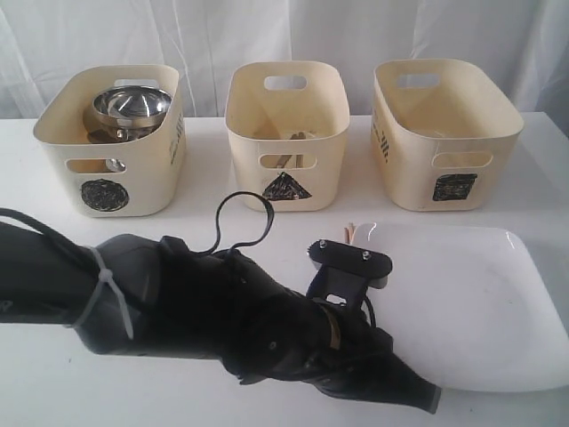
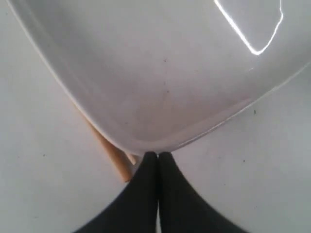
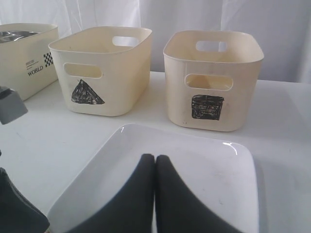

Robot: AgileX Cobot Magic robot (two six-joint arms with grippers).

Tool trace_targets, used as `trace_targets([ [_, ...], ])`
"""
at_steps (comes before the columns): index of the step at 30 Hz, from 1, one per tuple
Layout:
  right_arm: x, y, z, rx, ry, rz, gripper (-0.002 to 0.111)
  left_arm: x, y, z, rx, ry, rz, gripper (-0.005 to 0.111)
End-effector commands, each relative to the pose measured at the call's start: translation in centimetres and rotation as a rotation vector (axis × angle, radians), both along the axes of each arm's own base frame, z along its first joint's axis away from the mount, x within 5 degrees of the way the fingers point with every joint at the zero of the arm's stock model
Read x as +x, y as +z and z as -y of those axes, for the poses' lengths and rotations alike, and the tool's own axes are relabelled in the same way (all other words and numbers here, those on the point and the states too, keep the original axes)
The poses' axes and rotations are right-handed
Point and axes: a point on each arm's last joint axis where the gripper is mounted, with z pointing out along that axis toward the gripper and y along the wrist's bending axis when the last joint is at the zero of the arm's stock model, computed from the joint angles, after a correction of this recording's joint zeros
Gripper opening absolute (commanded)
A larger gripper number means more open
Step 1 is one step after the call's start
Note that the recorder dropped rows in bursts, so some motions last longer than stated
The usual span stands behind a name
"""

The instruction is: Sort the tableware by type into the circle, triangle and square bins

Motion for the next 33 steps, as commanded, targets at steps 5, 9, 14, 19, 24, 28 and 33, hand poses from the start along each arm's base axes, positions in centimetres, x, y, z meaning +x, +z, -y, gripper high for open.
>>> trace_targets([
  [5, 0.0, -0.1, 0.0, -0.006, -0.006, 0.008, 0.000, -1.7, -0.4, 0.2, 0.065, -0.043, -0.049, 0.000],
  [9, 0.0, -0.1, 0.0, -0.006, -0.006, 0.008, 0.000, -1.7, -0.4, 0.3, 0.058, -0.042, -0.045, 0.000],
  [14, 0.0, -0.1, 0.0, -0.006, -0.006, 0.008, 0.000, -1.7, -1.3, 0.4, 0.076, -0.041, -0.053, 0.000],
  [19, 0.0, -0.1, 0.0, -0.006, -0.006, 0.008, 0.000, -1.3, -1.5, 0.6, 0.052, -0.022, -0.044, 0.000],
  [24, 0.0, -0.1, 0.0, -0.006, -0.006, 0.008, 0.000, -1.1, -2.0, 0.7, 0.052, -0.015, -0.043, 0.000],
  [28, 0.0, -0.1, 0.0, -0.006, -0.006, 0.008, 0.000, -1.0, -2.8, 0.8, 0.060, -0.009, -0.048, 0.000],
  [33, 0.0, -0.1, 0.0, -0.006, -0.006, 0.008, 0.000, -0.2, -2.3, 0.9, 0.052, 0.000, -0.040, 0.000],
])
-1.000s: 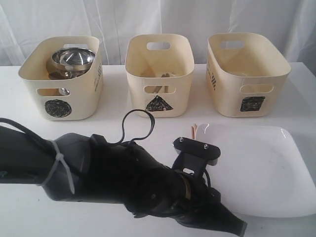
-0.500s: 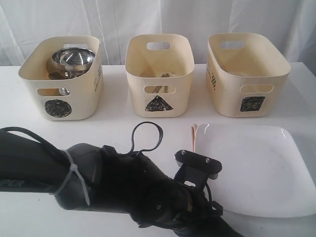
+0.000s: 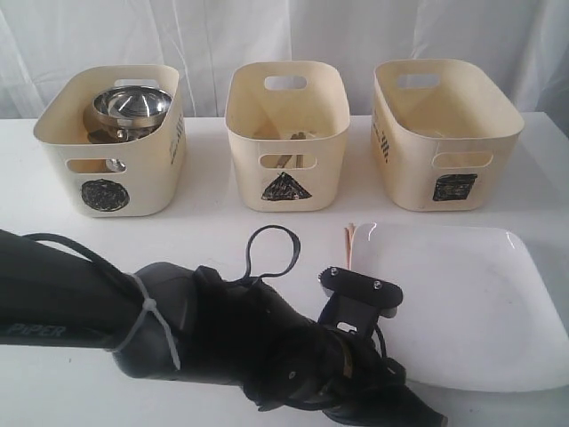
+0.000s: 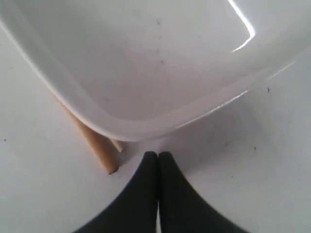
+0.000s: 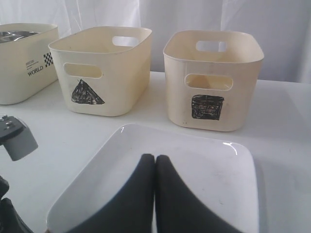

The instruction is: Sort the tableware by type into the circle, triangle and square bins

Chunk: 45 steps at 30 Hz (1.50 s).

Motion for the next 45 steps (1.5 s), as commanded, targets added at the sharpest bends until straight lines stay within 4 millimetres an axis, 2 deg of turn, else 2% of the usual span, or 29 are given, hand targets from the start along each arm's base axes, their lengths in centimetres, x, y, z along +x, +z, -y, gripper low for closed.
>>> trace_targets([
  [1, 0.0, -0.1, 0.0, -0.006, -0.006, 0.008, 0.000, 0.8, 0.0, -0.2, 0.013, 0.019, -0.010, 0.000],
  [10, 0.0, -0.1, 0.0, -0.006, -0.006, 0.008, 0.000, 1.2, -0.6, -1.5, 0.129, 0.014, -0.064, 0.000],
  [26, 0.0, -0.1, 0.0, -0.006, -0.006, 0.008, 0.000, 3.5, -0.9, -3.7, 0.214, 0.080, -0.120, 0.000],
  [38, 0.0, -0.1, 0.0, -0.006, -0.006, 0.008, 0.000, 5.7, -1.2, -6.1, 0.300, 0.112, -0.152, 0.000],
  [45, 0.0, -0.1, 0.0, -0.006, -0.006, 0.008, 0.000, 7.1, 0.1, -7.3, 0.291, 0.123, -0.118, 0.000],
])
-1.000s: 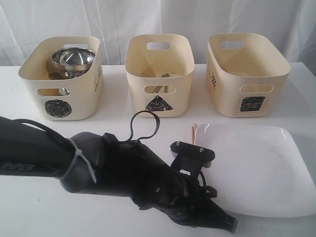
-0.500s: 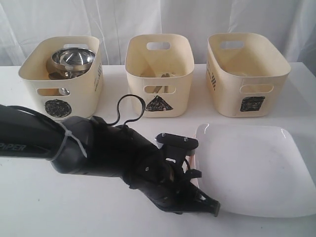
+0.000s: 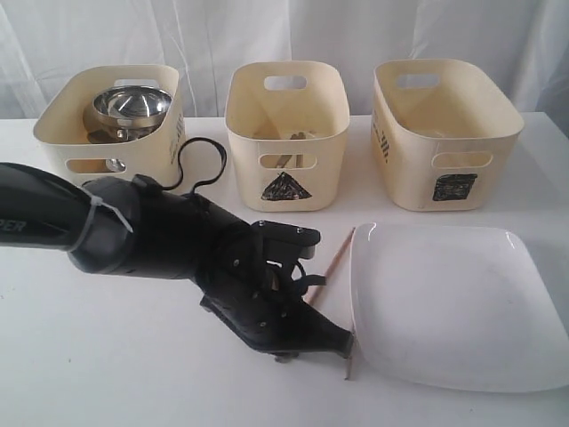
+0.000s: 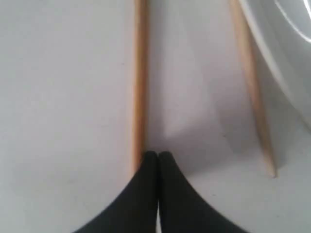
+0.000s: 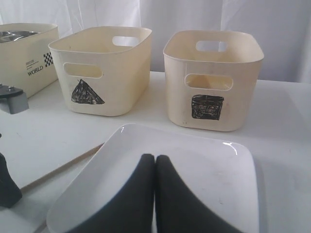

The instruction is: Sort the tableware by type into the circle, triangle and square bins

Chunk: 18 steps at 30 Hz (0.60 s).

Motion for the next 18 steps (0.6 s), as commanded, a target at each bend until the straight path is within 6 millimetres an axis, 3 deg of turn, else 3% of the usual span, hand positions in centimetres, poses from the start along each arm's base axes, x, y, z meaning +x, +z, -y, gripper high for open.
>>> trace_targets([
  [1, 0.0, -0.1, 0.0, -0.006, -0.006, 0.008, 0.000, 0.4, -0.2, -1.7, 0.078, -0.008, -0.028, 0.000],
  [6, 0.0, -0.1, 0.0, -0.006, -0.006, 0.008, 0.000, 0.2, 1.5, -2.1, 0.083, -0.073, 0.004, 0.000],
  [13, 0.0, -0.1, 0.0, -0.006, -0.006, 0.008, 0.000, 0.7, 6.1, -3.9, 0.069, -0.121, 0.151, 0.001],
  [15, 0.0, -0.1, 0.0, -0.006, -0.006, 0.008, 0.000, 1.2, 6.7, -4.7, 0.071, -0.104, 0.171, 0.008],
  [18, 0.0, -0.1, 0.0, -0.006, -0.006, 0.008, 0.000, 2.2, 7.1, -5.9, 0.076, -0.065, 0.179, 0.028],
])
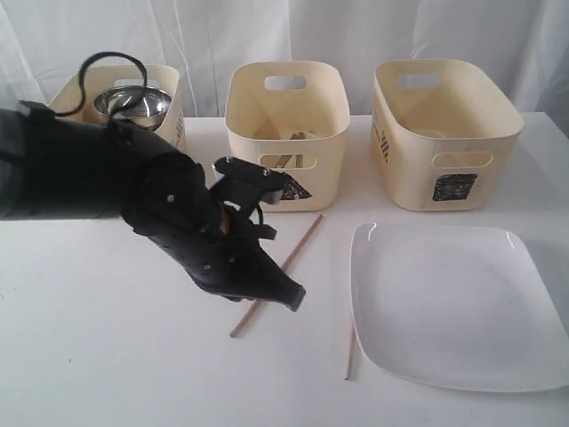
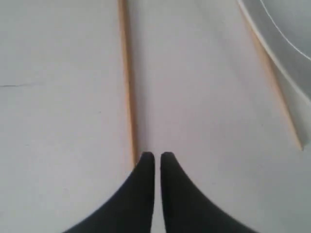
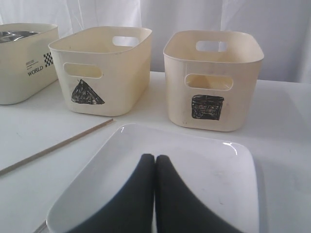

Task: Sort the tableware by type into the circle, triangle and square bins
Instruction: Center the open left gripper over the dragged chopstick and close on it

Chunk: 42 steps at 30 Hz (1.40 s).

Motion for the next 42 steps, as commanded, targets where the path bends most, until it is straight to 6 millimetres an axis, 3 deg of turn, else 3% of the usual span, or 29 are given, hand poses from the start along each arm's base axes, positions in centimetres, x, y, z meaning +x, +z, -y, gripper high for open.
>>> trace_targets([
  [1, 0.0, -0.1, 0.0, -0.006, -0.006, 0.008, 0.000, 1.1, 0.4, -2.0, 0.034, 0.049, -0.004, 0.039],
  [4, 0.0, -0.1, 0.0, -0.006, -0.006, 0.008, 0.000, 1.8, 0.0, -2.7, 0.059, 0.058, -0.016, 0.057],
  [6, 0.0, -0.1, 0.0, -0.006, -0.006, 0.010, 0.000, 1.8, -0.2, -2.8, 0.089, -0.006, 0.000, 0.060],
  [10, 0.0, -0.1, 0.0, -0.006, -0.006, 0.010, 0.000, 1.8, -0.9, -2.5, 0.111, -0.079, -0.004, 0.060],
  [24, 0.0, -0.1, 0.0, -0.006, -0.006, 0.008, 0.000, 2.4, -3.3, -1.1, 0.021, -0.016, -0.062, 0.060],
  [42, 0.0, -0.1, 0.0, -0.006, -0.006, 0.008, 0.000, 2.6, -3.3, -0.9, 0.025, -0.105, -0.005, 0.055],
])
